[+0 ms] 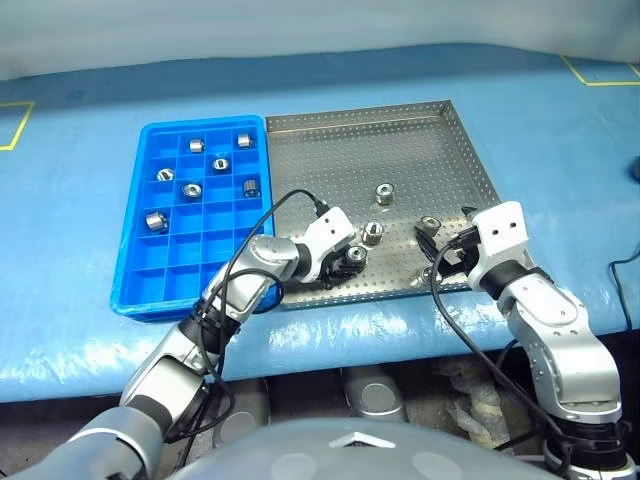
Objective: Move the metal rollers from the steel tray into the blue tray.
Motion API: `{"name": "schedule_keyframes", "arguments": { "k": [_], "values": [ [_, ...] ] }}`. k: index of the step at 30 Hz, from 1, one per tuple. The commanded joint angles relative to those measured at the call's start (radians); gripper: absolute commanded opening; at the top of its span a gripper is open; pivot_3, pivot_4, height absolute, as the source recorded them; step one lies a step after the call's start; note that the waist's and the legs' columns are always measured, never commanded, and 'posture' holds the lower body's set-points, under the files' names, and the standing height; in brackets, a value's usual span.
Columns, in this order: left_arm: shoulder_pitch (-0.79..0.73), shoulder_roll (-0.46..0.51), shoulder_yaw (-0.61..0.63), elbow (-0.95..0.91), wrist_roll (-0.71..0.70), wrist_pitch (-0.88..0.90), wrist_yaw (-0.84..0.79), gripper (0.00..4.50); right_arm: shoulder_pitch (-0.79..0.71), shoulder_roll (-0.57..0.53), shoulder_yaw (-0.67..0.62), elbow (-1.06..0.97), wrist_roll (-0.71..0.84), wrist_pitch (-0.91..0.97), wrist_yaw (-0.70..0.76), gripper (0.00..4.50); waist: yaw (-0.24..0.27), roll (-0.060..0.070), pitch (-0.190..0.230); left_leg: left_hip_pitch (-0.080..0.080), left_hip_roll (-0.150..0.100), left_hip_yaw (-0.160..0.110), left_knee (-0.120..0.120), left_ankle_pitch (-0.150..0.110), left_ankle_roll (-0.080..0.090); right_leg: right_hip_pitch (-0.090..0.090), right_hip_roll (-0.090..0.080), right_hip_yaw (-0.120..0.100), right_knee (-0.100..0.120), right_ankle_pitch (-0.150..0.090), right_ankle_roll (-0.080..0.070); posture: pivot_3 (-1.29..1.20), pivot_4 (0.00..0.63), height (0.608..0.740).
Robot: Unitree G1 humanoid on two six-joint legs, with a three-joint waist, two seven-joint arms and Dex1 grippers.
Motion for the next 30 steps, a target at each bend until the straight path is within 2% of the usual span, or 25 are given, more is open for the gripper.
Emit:
{"name": "schedule_keyframes", "arguments": {
  "k": [1,2,5,9,14,17,20,26,30],
  "values": [
    [0.008,0.0,0.032,-0.04,-0.015,-0.034,-0.015,1.74,-0.012,-0.006,0.006,-0.006,-0.007,-0.019,0.01,4.5,0.001,0.0,0.0,0.0,0.0,0.0,0.0,0.0,0.0,0.0,0.0,0.0,0.0,0.0,0.0,-0.24,0.15,0.74],
    [0.01,0.003,0.038,-0.047,-0.019,-0.04,-0.02,1.74,-0.013,-0.006,0.009,-0.004,-0.009,-0.02,0.011,4.5,0.002,0.0,0.0,0.0,0.0,0.0,0.0,0.0,0.0,0.0,0.0,0.0,0.0,0.0,0.0,-0.24,0.15,0.74],
    [0.007,0.004,0.162,-0.104,-0.106,-0.022,-0.03,1.74,-0.018,-0.006,0.015,0.002,-0.012,-0.024,0.019,4.5,0.002,0.0,0.0,0.0,0.0,0.0,0.0,0.0,0.0,-0.001,0.0,0.0,0.0,0.0,0.0,-0.23,0.15,0.74],
    [0.01,0.088,0.323,-0.226,-0.204,0.028,-0.049,1.74,-0.024,-0.01,0.025,0.012,-0.012,-0.031,0.034,4.5,0.002,0.0,0.0,0.0,0.0,0.0,0.0,0.0,0.0,-0.001,0.0,0.0,0.0,0.0,0.0,-0.21,0.15,0.74],
    [0.07,0.302,0.429,-0.371,-0.171,0.108,-0.01,1.74,-0.034,-0.011,0.031,0.028,-0.015,-0.041,0.047,4.5,0.005,0.0,0.0,0.0,0.001,0.0,-0.002,0.0,0.0,-0.001,0.001,0.0,0.0,0.0,0.0,-0.17,0.15,0.74],
    [0.167,0.445,0.491,-0.49,-0.178,0.184,-0.012,1.74,-0.045,-0.012,0.041,0.038,-0.015,-0.047,0.055,4.5,0.011,-0.001,0.001,0.0,0.001,0.0,-0.002,-0.001,0.001,-0.001,0.0,0.0,0.0,-0.001,-0.001,-0.15,0.15,0.74],
    [0.277,0.549,0.554,-0.568,-0.188,0.225,-0.015,1.74,-0.061,-0.013,0.054,0.059,-0.014,-0.054,0.071,4.5,0.026,-0.002,0.001,-0.001,0.001,0.0,-0.002,-0.001,0.001,-0.002,0.0,0.0,0.0,-0.001,-0.002,-0.12,0.15,0.74],
    [0.444,0.598,0.716,-0.599,-0.184,0.264,0.028,1.74,-0.09,-0.017,0.087,0.084,-0.006,-0.073,0.113,4.5,0.079,-0.003,0.002,0.0,0.002,0.0,-0.002,-0.001,0.001,-0.002,0.0,-0.001,0.0,-0.005,-0.008,-0.05,0.15,0.74],
    [0.522,0.601,0.764,-0.57,-0.151,0.254,0.067,1.74,-0.096,0.007,0.062,0.045,0.041,-0.064,0.122,4.5,0.109,-0.003,0.002,0.0,0.002,0.0,-0.003,-0.001,0.001,-0.002,0.0,-0.002,0.0,-0.005,-0.009,-0.02,0.15,0.74]
  ]
}}
